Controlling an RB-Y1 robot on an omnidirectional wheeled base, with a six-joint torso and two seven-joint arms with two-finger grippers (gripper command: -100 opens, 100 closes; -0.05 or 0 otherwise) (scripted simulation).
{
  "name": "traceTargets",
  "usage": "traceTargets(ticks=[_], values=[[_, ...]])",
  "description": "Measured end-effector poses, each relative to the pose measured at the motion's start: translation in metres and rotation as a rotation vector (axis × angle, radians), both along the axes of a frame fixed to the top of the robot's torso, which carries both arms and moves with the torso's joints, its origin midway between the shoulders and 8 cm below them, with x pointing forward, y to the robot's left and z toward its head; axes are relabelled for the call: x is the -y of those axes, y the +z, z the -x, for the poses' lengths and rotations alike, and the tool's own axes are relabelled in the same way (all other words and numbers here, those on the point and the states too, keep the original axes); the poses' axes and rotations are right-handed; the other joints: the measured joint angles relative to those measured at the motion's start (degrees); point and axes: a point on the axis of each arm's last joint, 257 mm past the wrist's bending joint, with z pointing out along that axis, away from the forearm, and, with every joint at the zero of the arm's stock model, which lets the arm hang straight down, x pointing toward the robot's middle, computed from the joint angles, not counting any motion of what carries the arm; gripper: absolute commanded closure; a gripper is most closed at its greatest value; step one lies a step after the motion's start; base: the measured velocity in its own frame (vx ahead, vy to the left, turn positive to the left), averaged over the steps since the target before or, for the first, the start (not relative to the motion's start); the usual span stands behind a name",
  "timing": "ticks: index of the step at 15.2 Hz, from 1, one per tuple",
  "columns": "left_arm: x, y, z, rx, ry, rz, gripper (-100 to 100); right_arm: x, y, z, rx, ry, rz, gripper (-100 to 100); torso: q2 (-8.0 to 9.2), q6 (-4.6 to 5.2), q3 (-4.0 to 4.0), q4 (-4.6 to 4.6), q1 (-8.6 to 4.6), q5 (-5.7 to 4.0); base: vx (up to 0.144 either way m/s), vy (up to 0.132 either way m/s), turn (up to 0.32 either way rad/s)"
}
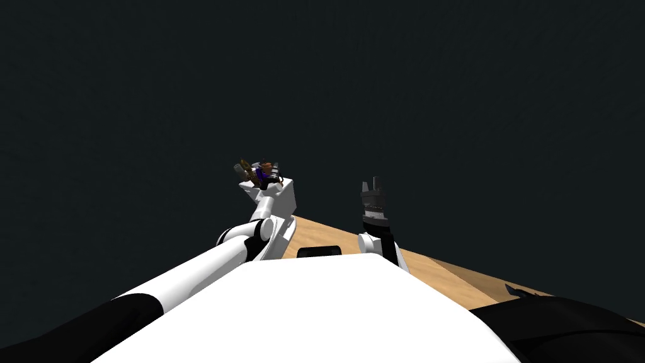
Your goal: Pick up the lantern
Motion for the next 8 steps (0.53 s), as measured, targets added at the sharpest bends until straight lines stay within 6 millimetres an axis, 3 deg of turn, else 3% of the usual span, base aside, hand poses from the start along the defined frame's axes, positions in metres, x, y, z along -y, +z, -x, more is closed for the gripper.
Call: traceTargets(ticks=[8], values=[[0.022, 0.001, -0.003, -0.005, 0.002, 0.011, -100, 0.000, 0.000, 0.000, 0.000, 0.000, 0.000, 0, 0.00, 0.01, 0.01, 0.03, 0.08, 0.00, -0.005, 0.056, -0.016]])
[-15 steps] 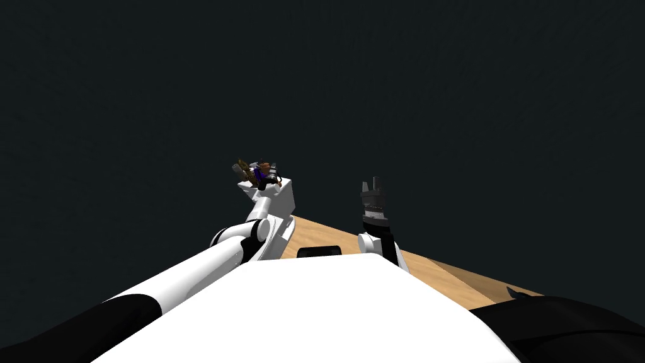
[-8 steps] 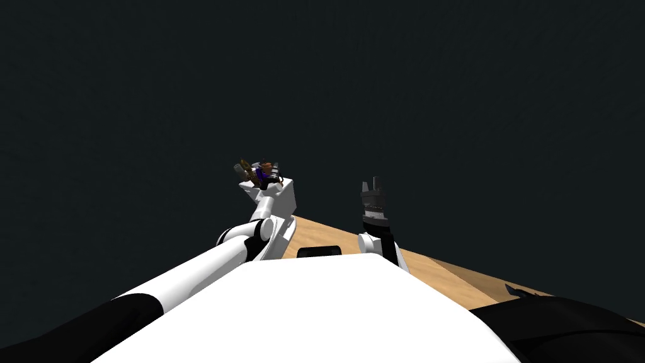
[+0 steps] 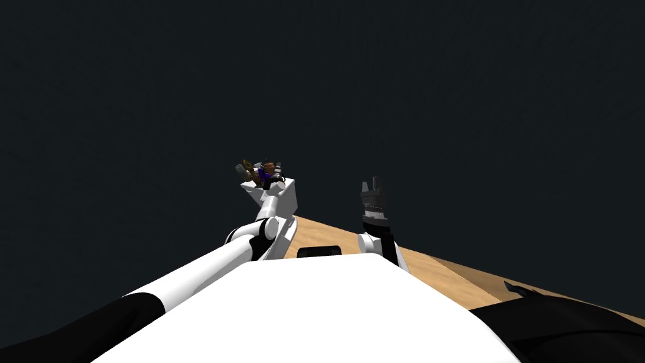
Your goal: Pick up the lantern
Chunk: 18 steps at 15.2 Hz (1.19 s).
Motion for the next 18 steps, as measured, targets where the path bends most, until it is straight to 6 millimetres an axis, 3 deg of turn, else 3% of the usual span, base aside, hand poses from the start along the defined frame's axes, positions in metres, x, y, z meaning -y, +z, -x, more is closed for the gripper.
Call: traceTargets(ticks=[5, 6, 11, 18], values=[[0.012, 0.000, -0.001, -0.009, 0.002, -0.010, -100, 0.000, 0.000, 0.000, 0.000, 0.000, 0.000, 0, -0.01, -0.01, 0.00, 0.01, -0.06, -0.02, -0.005, 0.038, -0.010], [0.012, -0.001, -0.001, -0.010, 0.003, -0.014, 100, 0.000, 0.000, 0.000, 0.000, 0.000, 0.000, 0, -0.02, -0.02, 0.00, 0.01, -0.10, -0.03, 0.000, 0.000, 0.000], [0.012, -0.003, -0.001, -0.015, 0.003, -0.018, 100, 0.000, 0.000, 0.000, 0.000, 0.000, 0.000, 0, 0.04, 0.00, 0.07, 0.10, -0.12, -0.02, 0.001, -0.009, 0.003], [-0.011, -0.001, 0.001, -0.008, 0.008, -0.043, 100, 0.000, 0.000, 0.000, 0.000, 0.000, 0.000, 0, 0.12, 0.05, 0.19, 0.24, -0.49, -0.18, 0.009, -0.074, 0.023]])
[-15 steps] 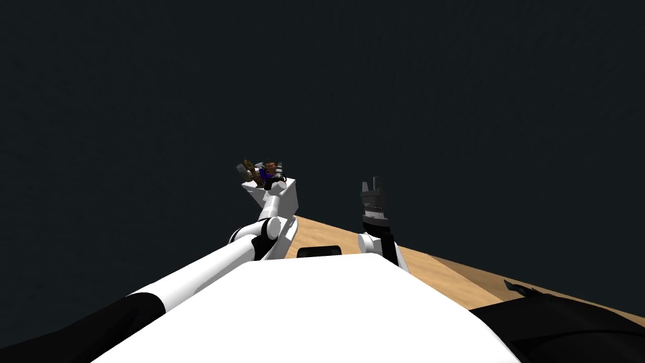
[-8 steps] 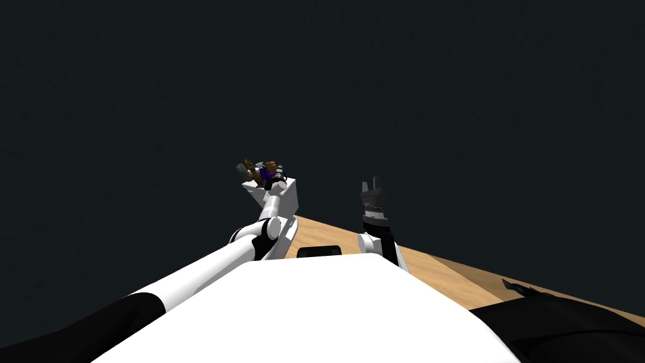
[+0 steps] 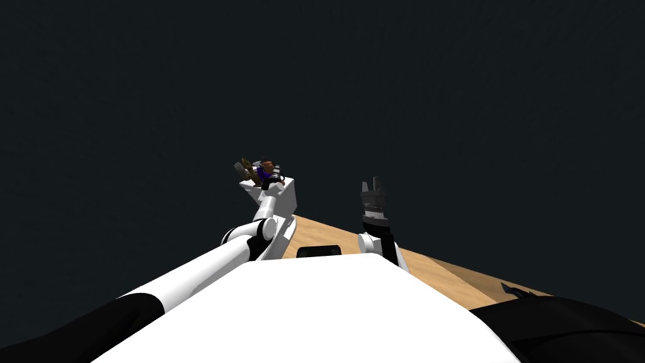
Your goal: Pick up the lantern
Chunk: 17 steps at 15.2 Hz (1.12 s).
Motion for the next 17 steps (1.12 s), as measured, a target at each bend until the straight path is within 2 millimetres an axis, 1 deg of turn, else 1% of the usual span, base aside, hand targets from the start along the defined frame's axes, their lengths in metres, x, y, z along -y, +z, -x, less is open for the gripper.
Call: traceTargets(ticks=[2, 5, 7, 9, 11, 14, 17], values=[[-0.007, 0.001, 0.001, -0.002, 0.001, -0.021, 100, 0.000, 0.000, 0.000, 0.000, 0.000, 0.000, 0, 0.00, -0.01, 0.00, 0.00, -0.06, -0.01, 0.007, -0.072, 0.022], [-0.012, 0.001, 0.001, 0.008, -0.004, 0.005, 100, 0.000, 0.000, 0.000, 0.000, 0.000, 0.000, 0, 0.06, 0.10, 0.03, 0.00, 0.07, 0.06, 0.000, -0.024, 0.002], [-0.019, 0.001, 0.003, 0.004, -0.003, -0.017, 100, 0.000, 0.000, 0.000, 0.000, 0.000, 0.000, 0, 0.04, 0.06, 0.00, -0.04, -0.02, 0.08, 0.014, -0.062, 0.022], [-0.023, 0.001, 0.003, 0.010, -0.006, -0.001, 100, 0.000, 0.000, 0.000, 0.000, 0.000, 0.000, 0, 0.04, 0.12, -0.01, -0.06, 0.00, 0.10, 0.003, -0.047, 0.011], [-0.031, 0.001, 0.004, 0.005, -0.006, -0.023, 100, 0.000, 0.000, 0.000, 0.000, 0.000, 0.000, 0, 0.06, 0.08, -0.02, -0.10, -0.08, 0.12, 0.003, -0.067, 0.022], [-0.034, 0.001, 0.005, 0.014, -0.011, 0.005, 100, 0.000, 0.000, 0.000, 0.000, 0.000, 0.000, 0, 0.09, 0.20, -0.03, -0.14, -0.01, 0.20, 0.000, -0.030, 0.004], [-0.044, 0.001, 0.007, 0.010, -0.013, -0.012, 100, 0.000, 0.000, 0.000, 0.000, 0.000, 0.000, 0, 0.10, 0.16, -0.07, -0.23, -0.08, 0.24, 0.003, -0.053, 0.020]])
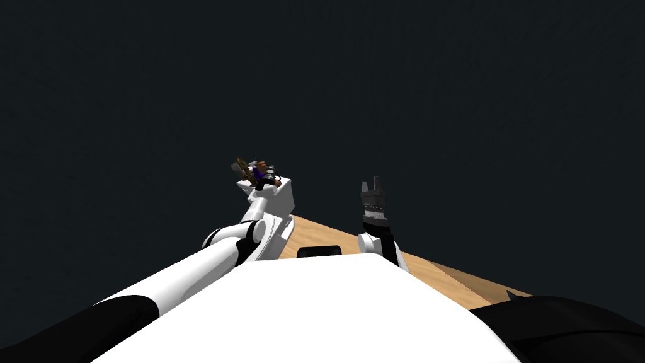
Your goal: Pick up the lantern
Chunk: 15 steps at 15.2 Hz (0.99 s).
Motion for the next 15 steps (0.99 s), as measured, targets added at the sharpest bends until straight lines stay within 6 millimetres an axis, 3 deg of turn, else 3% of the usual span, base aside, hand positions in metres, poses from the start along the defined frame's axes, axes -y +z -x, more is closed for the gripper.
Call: traceTargets(ticks=[15], values=[[-0.035, -0.006, 0.008, -0.010, -0.020, 0.013, 100, 0.000, 0.000, 0.000, 0.000, 0.000, 0.000, 0, -0.06, 0.23, -0.21, -0.36, 0.01, 0.35, 0.003, -0.051, 0.012]])
